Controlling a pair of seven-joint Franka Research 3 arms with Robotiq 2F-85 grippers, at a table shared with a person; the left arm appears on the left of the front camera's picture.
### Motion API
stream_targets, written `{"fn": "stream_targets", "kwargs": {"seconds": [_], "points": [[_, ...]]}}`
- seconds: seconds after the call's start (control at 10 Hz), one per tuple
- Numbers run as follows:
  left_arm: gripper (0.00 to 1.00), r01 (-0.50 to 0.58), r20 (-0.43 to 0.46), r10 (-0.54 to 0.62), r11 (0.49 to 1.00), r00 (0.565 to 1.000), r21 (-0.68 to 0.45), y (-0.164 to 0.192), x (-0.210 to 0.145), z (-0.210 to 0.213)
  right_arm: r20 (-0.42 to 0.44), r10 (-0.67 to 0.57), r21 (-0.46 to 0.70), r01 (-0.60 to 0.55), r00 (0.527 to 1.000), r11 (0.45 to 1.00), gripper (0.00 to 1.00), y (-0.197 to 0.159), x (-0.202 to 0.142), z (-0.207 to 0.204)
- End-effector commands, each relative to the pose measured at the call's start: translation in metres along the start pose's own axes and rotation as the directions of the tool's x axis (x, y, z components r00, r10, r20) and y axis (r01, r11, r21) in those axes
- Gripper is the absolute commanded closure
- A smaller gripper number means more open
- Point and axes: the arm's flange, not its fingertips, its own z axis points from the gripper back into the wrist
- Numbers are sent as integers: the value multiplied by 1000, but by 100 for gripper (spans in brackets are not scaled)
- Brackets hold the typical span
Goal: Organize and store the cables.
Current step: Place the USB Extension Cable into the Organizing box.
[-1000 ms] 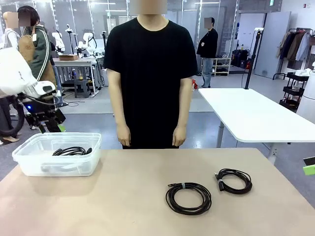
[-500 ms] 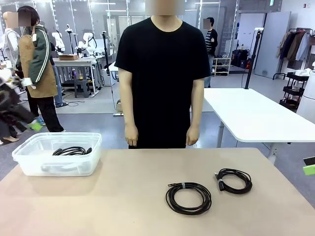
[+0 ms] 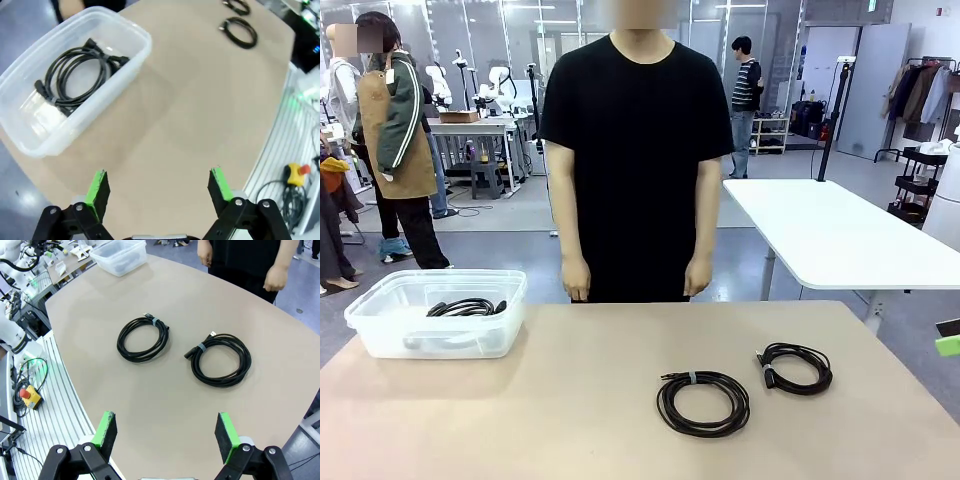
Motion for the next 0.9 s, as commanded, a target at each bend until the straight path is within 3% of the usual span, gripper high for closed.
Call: {"fn": "stream_targets", "kwargs": {"seconds": [0.0,0.2,0.3,0.4,0.8], "points": [[0,146,82,-135,979,987,-145,-4,-12,9,21,13,0,-13,1000,1000,0,-1,0,0],[0,178,149,-155,971,977,-158,-9,-23,4,21,13,0,-13,1000,1000,0,-1,0,0],[0,145,170,-121,980,978,-136,-7,-22,4,21,13,0,-13,1000,1000,0,-1,0,0],[0,164,95,-153,979,984,-124,-9,-19,5,21,13,0,-13,1000,1000,0,-1,0,0],[0,164,95,-153,979,984,-124,-9,-19,5,21,13,0,-13,1000,1000,0,-1,0,0]]}}
